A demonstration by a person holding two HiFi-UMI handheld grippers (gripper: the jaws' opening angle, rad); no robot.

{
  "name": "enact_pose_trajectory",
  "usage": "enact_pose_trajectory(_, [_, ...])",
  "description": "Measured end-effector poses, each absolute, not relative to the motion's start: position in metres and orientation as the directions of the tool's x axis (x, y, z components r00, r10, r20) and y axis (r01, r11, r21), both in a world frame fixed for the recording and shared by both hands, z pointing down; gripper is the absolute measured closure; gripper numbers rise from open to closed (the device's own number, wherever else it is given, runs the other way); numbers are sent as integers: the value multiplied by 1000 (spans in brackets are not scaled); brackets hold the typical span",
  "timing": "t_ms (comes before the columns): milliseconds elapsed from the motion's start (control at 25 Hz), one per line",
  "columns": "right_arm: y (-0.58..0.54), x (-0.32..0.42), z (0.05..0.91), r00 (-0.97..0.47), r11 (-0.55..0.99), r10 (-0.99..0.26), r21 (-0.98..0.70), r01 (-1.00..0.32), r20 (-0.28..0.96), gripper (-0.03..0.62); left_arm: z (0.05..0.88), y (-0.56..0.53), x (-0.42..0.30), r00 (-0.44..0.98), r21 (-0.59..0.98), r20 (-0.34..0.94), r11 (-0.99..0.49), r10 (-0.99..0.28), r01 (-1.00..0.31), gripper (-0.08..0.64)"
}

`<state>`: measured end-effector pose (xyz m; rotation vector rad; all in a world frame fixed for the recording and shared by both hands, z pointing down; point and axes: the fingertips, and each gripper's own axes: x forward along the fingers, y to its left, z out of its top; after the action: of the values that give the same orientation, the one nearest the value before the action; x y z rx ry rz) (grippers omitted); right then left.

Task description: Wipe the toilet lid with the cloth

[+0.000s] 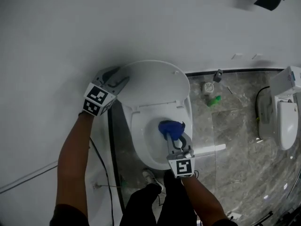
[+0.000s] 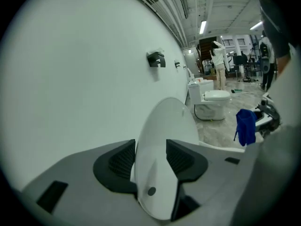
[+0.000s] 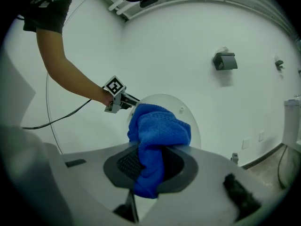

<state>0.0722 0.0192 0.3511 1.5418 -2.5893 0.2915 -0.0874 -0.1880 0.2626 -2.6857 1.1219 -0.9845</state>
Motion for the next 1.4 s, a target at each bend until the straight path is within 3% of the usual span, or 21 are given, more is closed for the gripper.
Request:
enact_pose_trajectory(80, [30,80,350,-450,435,-872,-113,-893,194,534,259,-180,-88,541,-291,517,-731,-663,-618,359])
enact_pose_trajectory(280, [75,94,355,-394,383,-895,-92,-919,209,534,246,-131,-88,571,-338,449,-722,-688,-604,472])
enact_pose_trajectory(480, [127,114,345,-313,307,-927,-65,-950,207,534,246,-56,-74,640,-363,426,-769,-639,-526,501])
enact_pose_trajectory(920, [224,121,335,-256,250,-926,-57,-966,278,534,295,93,-57,703,-391,456,-832,-547,-393,505])
enact_pose_trajectory(1400, [290,90,382,-288,250,-864,-145,-957,412,534,424,218,-40,675,-371,580,-885,-457,-280,442])
